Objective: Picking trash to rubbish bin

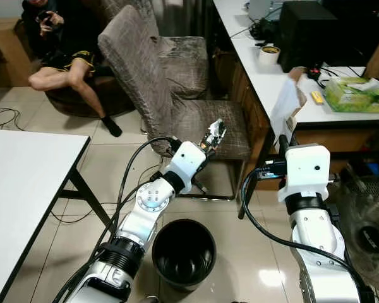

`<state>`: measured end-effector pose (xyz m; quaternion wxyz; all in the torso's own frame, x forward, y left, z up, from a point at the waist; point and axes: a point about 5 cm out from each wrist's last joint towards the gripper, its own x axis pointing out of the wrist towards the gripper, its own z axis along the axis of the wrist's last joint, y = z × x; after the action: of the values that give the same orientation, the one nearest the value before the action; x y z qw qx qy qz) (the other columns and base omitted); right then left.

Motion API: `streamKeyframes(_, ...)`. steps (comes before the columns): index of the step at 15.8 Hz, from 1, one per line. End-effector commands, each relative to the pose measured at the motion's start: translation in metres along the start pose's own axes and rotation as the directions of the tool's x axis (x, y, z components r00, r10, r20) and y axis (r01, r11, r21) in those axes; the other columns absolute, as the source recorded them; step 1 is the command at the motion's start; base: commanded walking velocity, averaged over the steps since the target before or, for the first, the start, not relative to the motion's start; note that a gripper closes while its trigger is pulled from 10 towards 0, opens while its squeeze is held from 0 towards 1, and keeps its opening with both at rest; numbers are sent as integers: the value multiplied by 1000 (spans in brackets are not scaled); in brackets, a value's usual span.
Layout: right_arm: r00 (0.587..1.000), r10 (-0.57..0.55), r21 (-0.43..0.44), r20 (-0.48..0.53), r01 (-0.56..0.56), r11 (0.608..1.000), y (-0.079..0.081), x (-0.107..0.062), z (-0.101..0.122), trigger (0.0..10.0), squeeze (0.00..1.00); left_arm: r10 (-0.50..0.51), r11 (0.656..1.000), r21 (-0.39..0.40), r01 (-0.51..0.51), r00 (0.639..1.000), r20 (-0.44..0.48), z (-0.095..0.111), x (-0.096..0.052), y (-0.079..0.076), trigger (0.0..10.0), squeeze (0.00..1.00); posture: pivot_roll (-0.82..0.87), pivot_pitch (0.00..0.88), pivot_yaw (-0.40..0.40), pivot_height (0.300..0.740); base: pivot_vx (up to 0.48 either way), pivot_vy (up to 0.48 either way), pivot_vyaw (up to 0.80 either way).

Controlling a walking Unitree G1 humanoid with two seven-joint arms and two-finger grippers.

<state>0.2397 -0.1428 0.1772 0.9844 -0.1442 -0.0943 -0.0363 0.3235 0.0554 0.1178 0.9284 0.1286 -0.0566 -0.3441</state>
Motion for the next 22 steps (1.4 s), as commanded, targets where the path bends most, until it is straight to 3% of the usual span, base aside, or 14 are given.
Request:
streamKeyframes(1, 1000, -10, 2, 9, 10, 1000, 0, -1, 1, 10000, 0, -30, 999, 17, 30, 999, -23, -6, -2, -3, 0, 0, 72, 104, 33, 740, 0, 0, 0)
streamKeyframes(4, 1000, -12, 9, -8, 12, 1000, 2, -3, -3, 10000, 0, -56, 998, 31, 57, 997, -54, -14, -5, -5, 0, 0, 72, 115, 41, 740, 0, 0, 0)
streamKeyframes(8, 995, -18, 22, -97, 21, 1000, 4, -11, -29, 10000, 0, -82, 994, 53, 91, 987, -141, -35, -11, -7, 0, 0, 68, 144, 62, 740, 0, 0, 0)
streamKeyframes(9, 991, -16, 19, -134, 19, 1000, 7, -14, -40, 10000, 0, -95, 992, 65, 109, 977, -190, -45, -15, -10, 0, 0, 69, 156, 70, 740, 0, 0, 0)
streamKeyframes(14, 981, -26, 27, -194, 32, 999, 12, -20, -50, 10000, 0, -132, 985, 68, 159, 944, -302, -70, -29, -15, 0, 0, 24, 216, 100, 740, 0, 0, 0)
streamKeyframes(15, 966, -47, 24, -254, 55, 998, 14, -27, -58, 10000, 0, -181, 972, 72, 223, 908, -378, -87, -40, -22, 0, 0, 2, 238, 111, 740, 0, 0, 0)
streamKeyframes(20, 902, 47, 253, -429, 70, 965, 45, -58, -77, 10000, 0, -325, 904, 73, 422, 786, -526, -115, -61, -53, 0, 0, -74, 313, 131, 740, 0, 0, 0)
streamKeyframes(22, 890, 65, 275, -452, 69, 959, 49, -61, -78, 10000, 0, -349, 887, 73, 456, 765, -542, -118, -64, -60, 0, 0, -92, 331, 130, 740, 0, 0, 0)
